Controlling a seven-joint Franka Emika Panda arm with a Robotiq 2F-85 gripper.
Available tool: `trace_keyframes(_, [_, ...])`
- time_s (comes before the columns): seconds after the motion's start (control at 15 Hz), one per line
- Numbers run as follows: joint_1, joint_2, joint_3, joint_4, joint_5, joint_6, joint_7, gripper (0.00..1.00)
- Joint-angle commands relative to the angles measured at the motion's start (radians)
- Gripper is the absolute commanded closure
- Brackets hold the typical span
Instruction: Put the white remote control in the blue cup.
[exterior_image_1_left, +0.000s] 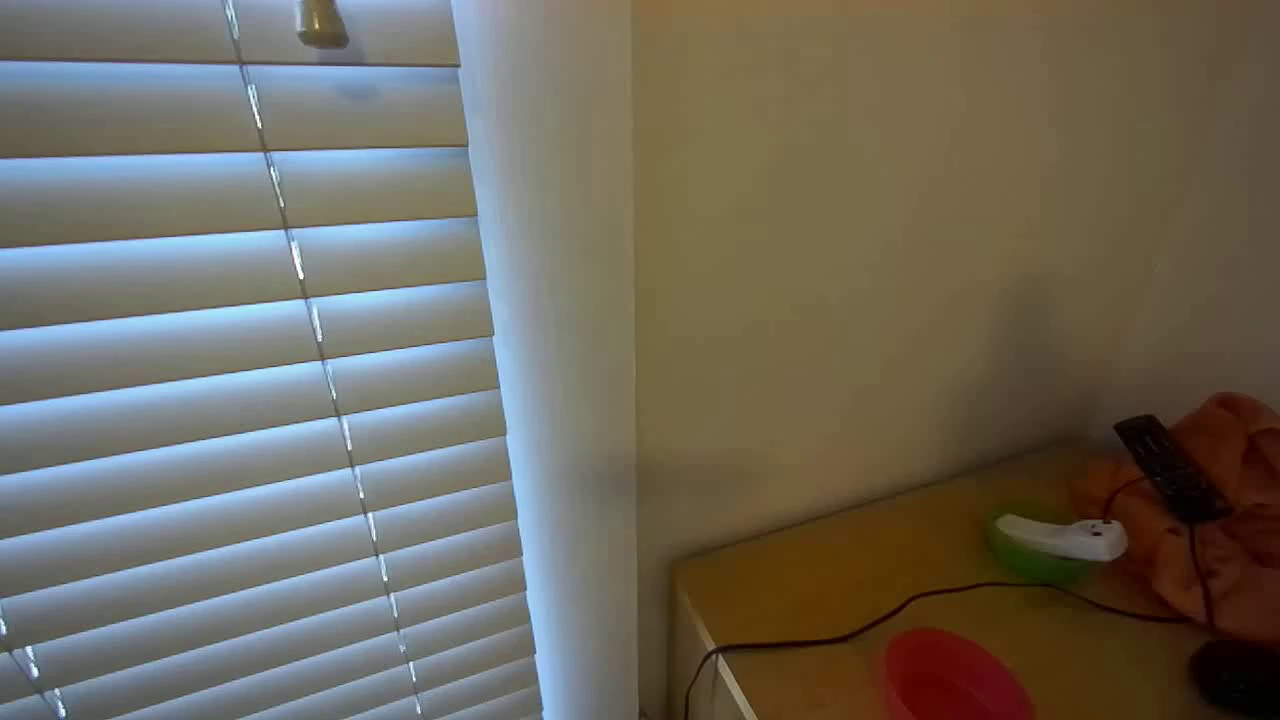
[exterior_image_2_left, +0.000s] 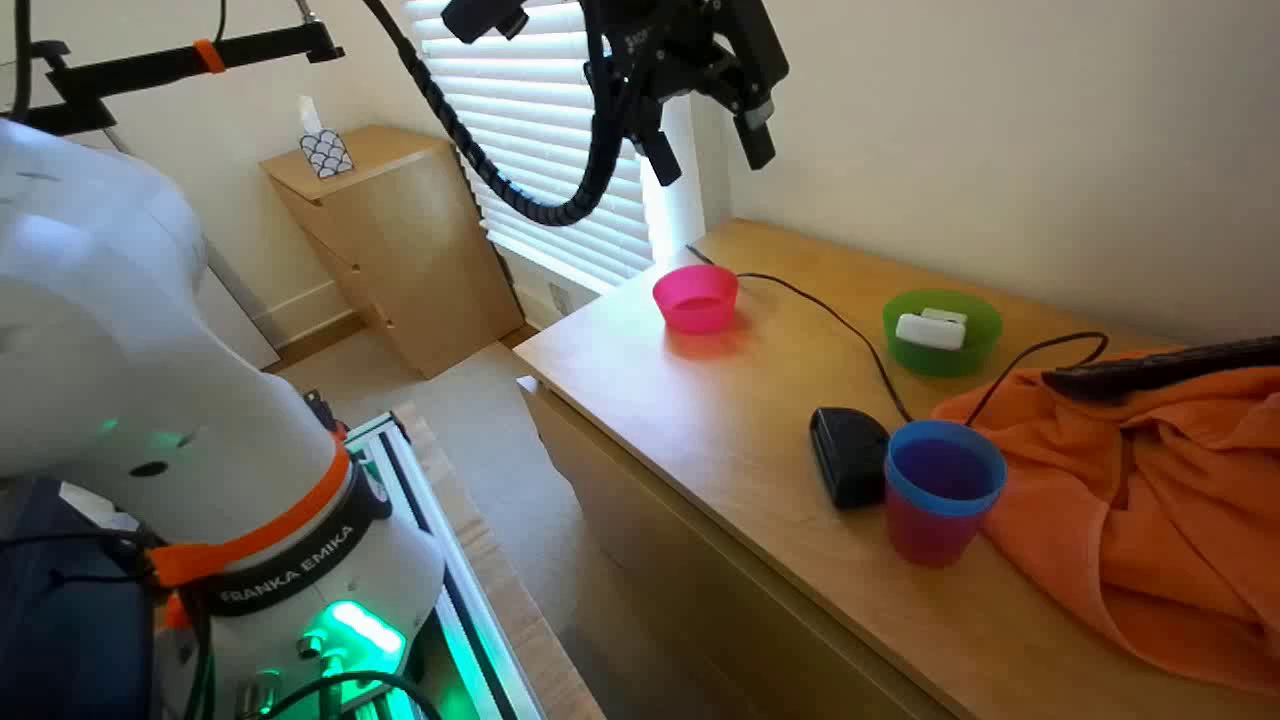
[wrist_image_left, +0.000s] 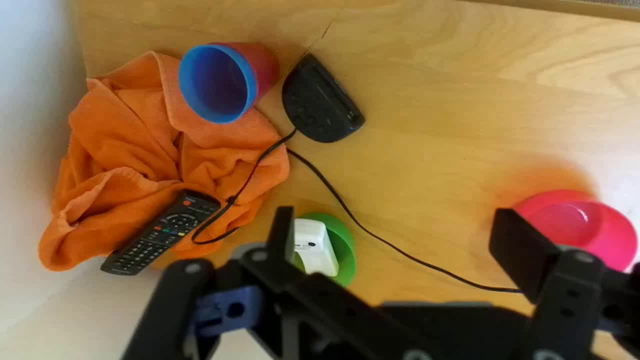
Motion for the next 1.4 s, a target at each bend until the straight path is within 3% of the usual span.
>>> trace_keyframes(0.0, [0.009, 0.003, -0.008, -0.005, -0.006, -0.004, 0.005, 0.0])
trace_keyframes(0.8, [0.009, 0.008, -0.008, -0.015, -0.006, -0.004, 0.005, 0.0])
trace_keyframes(0.87, [-0.008, 0.03, 0.013, -0.003, -0.015, 0.005, 0.053, 0.0])
trace_keyframes(1.0, [0.004, 0.085, 0.001, 0.02, -0.017, 0.075, 0.047, 0.0])
trace_keyframes(1.33, [0.054, 0.379, 0.003, 0.121, -0.004, 0.341, -0.019, 0.0])
